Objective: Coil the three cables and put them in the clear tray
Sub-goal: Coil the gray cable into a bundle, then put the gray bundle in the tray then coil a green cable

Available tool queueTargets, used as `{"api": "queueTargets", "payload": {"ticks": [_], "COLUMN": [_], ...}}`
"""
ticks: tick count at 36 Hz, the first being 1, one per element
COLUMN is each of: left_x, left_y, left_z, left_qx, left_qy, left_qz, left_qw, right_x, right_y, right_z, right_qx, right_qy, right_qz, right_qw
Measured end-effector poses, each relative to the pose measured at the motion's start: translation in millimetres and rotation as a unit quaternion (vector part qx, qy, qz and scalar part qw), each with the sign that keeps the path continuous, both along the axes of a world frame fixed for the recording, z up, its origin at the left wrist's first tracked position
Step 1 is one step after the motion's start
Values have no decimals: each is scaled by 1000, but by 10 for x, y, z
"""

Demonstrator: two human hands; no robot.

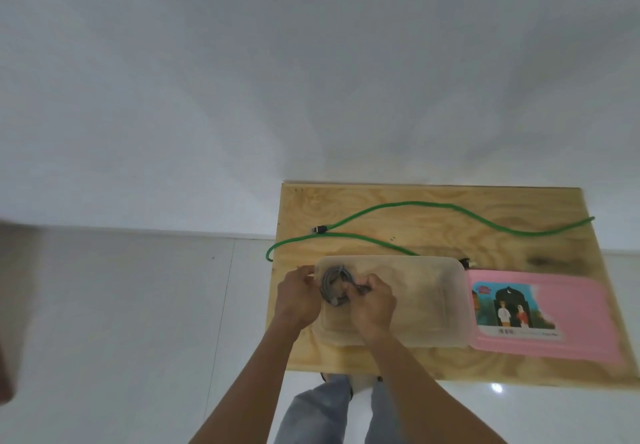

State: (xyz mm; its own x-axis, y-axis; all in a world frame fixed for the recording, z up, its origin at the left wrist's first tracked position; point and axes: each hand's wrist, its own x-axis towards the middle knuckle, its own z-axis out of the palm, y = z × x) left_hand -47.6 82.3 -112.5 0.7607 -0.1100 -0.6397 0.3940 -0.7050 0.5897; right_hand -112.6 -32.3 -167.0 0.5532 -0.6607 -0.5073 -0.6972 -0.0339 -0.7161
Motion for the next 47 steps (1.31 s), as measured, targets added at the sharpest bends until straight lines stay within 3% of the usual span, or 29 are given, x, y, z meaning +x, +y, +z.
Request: {"api": "queueTargets", "payload": {"ticks": [21, 47], "left_x": [8, 9], "left_y": [-16, -48], "left_z": [10, 87], "left_qx": [-10, -3], "left_qy": [5, 13], "left_qz": [12, 30], "left_qw": [1000, 999], "right_x": [-37, -43], "right_y": [-84, -155], "right_z": [144, 263], "right_qx": [84, 80], "right_qy": [1, 32], "right_qz": [30, 57], "right_qw": [996, 995]}}
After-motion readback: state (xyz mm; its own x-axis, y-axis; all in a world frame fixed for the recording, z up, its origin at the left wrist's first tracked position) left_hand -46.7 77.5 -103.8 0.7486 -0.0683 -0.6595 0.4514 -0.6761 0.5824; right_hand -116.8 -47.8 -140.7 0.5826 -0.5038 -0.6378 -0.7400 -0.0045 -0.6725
